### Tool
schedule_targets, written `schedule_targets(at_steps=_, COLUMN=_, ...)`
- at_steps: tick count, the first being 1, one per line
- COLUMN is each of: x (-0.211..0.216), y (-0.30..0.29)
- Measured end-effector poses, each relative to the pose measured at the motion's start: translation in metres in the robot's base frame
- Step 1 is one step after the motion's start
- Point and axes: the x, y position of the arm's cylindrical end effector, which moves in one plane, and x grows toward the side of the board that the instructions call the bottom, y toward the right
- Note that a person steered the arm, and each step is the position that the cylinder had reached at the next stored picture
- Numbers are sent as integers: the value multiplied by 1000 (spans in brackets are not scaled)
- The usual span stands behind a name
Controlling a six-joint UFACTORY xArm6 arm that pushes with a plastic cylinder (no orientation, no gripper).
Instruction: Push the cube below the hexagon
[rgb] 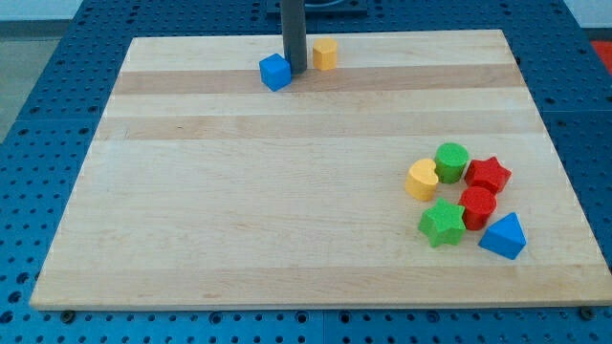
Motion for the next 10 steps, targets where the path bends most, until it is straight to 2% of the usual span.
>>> schedule_targets(at_steps=3, x=-7, y=-79)
schedule_targets(at_steps=5, x=-7, y=-87)
schedule_targets(at_steps=7, x=-12, y=-142)
schedule_targets(at_steps=9, x=-10, y=-162)
schedule_targets(at_steps=10, x=11, y=-153)
